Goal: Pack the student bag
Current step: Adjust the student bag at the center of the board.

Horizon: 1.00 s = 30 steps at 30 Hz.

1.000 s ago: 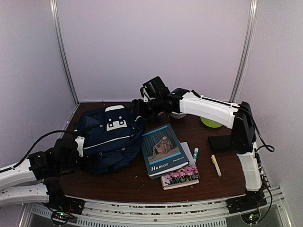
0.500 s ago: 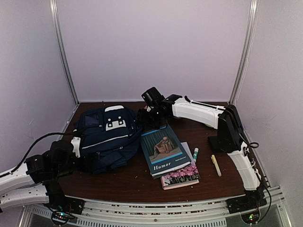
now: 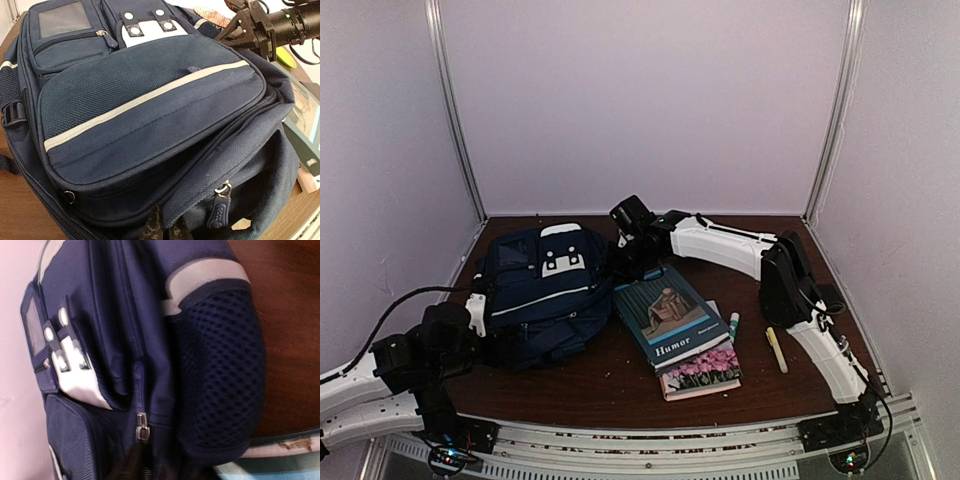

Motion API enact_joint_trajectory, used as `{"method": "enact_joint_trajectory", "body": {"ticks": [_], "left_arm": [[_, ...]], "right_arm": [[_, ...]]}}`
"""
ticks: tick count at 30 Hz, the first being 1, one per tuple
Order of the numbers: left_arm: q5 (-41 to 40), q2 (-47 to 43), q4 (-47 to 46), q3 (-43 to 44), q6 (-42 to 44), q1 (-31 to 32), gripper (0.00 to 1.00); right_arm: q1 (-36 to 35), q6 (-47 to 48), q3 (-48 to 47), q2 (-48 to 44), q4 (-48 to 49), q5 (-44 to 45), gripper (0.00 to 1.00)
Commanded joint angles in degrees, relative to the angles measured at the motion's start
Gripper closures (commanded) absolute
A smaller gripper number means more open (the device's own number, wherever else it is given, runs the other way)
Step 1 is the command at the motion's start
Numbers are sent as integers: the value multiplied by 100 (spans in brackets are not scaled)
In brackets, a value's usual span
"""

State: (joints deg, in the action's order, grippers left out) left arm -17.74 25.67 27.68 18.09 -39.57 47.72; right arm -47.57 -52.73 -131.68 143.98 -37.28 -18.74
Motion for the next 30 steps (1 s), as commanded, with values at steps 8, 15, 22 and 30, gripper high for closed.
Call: {"method": "enact_joint_trajectory", "body": {"ticks": [8, 15, 22, 30], "left_arm": [[-1209, -226, -72, 304, -351, -35, 100], [-1952, -432, -425, 997, 557, -35, 100], [-1046, 581, -1648, 1663, 1748, -35, 100], [-724, 1278, -2431, 1239, 1513, -26, 100]], "right_arm": [[-134, -331, -982, -675, 1624, -951, 100], [-201, 658, 249, -2473, 1789, -139, 100], [-232, 1156, 4225, -5409, 3063, 1125, 100], [-409, 1419, 6533, -6874, 3327, 1694, 100]]}}
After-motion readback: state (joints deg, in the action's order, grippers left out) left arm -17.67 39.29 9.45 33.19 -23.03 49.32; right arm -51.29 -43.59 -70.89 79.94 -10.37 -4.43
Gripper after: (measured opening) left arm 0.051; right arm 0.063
